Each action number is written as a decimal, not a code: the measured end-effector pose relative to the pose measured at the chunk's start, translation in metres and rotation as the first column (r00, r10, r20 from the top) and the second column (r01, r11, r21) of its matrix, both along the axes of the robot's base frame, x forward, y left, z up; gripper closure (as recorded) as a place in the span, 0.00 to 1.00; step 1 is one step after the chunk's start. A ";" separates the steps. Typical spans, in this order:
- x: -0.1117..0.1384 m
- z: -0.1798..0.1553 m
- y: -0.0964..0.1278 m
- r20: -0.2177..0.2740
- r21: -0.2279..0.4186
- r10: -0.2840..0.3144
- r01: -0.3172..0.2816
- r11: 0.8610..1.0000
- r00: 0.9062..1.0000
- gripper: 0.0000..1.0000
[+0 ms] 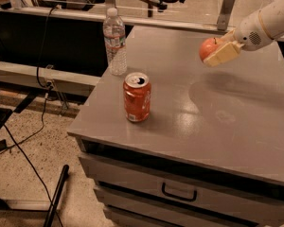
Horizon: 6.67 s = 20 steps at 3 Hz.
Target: Move apple near water bottle
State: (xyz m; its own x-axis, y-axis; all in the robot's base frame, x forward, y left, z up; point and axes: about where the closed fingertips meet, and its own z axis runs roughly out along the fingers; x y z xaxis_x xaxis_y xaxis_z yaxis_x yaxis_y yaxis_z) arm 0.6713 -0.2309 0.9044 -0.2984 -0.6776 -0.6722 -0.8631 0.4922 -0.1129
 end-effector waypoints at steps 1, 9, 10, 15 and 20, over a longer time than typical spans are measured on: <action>0.005 0.017 0.014 0.022 0.018 0.035 -0.036 0.999 0.999 1.00; 0.052 -0.047 0.167 0.015 0.072 0.259 -0.259 0.963 0.966 1.00; 0.050 -0.045 0.178 0.013 0.081 0.296 -0.296 0.952 0.955 1.00; 0.038 -0.047 0.211 0.025 0.057 0.383 -0.384 0.921 0.923 0.61; 0.039 -0.053 0.200 0.017 0.038 0.358 -0.359 0.933 0.933 0.00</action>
Offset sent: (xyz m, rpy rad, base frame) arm 0.0259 0.0567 0.0129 0.0378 -0.0810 0.0707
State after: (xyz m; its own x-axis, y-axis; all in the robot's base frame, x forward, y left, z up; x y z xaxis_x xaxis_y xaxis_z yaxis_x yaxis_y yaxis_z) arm 0.7101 -0.0306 0.8513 -0.0343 -0.7108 -0.7026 -0.9820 0.1545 -0.1084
